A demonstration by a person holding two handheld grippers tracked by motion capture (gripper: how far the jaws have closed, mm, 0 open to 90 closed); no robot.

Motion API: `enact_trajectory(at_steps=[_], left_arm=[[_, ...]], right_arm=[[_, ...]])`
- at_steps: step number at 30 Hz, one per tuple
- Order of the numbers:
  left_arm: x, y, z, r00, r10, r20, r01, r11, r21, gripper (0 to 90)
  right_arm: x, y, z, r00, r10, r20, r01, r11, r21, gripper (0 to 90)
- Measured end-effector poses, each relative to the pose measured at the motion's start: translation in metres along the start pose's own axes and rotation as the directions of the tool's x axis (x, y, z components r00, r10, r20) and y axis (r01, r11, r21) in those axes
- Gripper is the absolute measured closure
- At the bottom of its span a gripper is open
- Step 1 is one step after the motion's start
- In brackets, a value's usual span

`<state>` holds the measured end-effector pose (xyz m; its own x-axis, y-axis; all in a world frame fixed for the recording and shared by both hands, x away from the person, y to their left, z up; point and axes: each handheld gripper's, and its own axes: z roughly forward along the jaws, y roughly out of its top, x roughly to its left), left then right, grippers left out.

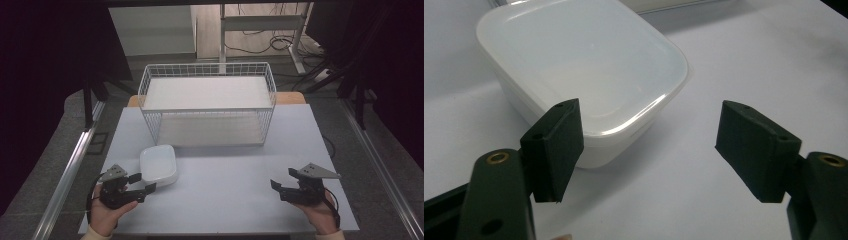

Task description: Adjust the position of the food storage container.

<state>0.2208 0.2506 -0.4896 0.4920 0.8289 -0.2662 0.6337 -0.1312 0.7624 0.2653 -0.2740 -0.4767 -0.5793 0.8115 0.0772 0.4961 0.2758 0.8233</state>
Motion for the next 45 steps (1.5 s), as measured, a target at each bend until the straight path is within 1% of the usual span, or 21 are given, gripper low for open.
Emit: enact_trajectory(at_steps=[8,14,29,39,40,41,42,43,44,45], left_arm=[[0.001,-0.001,0.0,1.0,0.002,-0.004,-0.002,1.0,0.002,27.1],[0.001,-0.001,0.0,1.0,0.004,-0.002,-0.004,1.0,0.004,27.1],[0.002,-0.001,-0.002,1.0,0.002,-0.005,-0.002,1.0,-0.003,27.1],[0.001,0.007,-0.011,1.0,0.005,-0.002,-0.005,0.9995,-0.031,27.1],[0.001,0.01,-0.013,1.0,0.004,-0.002,-0.004,0.9993,-0.038,27.1],[0.001,0.01,-0.013,1.0,0.004,-0.002,-0.004,0.9993,-0.038,27.1],[0.001,0.015,-0.016,1.0,0.01,-0.001,-0.01,0.9989,-0.047,27.2],[0.001,0.015,-0.016,1.0,0.01,-0.001,-0.01,0.9989,-0.047,27.2],[0.002,0.019,-0.018,1.0,0.007,-0.001,-0.008,0.9987,-0.051,27.2],[0.002,0.019,-0.018,1.0,0.007,-0.001,-0.008,0.9987,-0.051,27.2]], right_arm=[[0.001,-0.001,0.002,0.9998,-0.017,0.007,0.017,1.0,0.016,21.4],[0.001,-0.002,0.003,0.9997,-0.021,0.012,0.021,0.999,0.028,22.1],[0.003,-0.002,0.003,0.9995,-0.029,0.01,0.029,0.999,0.032,23.7],[0.003,-0.002,0.004,0.9996,-0.026,0.007,0.026,0.999,0.041,24.5],[0.004,-0.002,0.004,0.9996,-0.028,0.008,0.028,0.999,0.042,24.6],[0.004,-0.002,0.004,0.9996,-0.028,0.008,0.028,0.999,0.042,24.6],[0.004,-0.001,0.003,0.9996,-0.028,0.008,0.027,0.999,0.041,24.7],[0.004,-0.001,0.003,0.9996,-0.027,0.008,0.026,0.999,0.041,24.8],[0.004,-0.001,0.003,0.9996,-0.026,0.009,0.025,0.999,0.041,24.8],[0.004,-0.001,0.003,0.9996,-0.026,0.009,0.025,0.999,0.041,24.8]])
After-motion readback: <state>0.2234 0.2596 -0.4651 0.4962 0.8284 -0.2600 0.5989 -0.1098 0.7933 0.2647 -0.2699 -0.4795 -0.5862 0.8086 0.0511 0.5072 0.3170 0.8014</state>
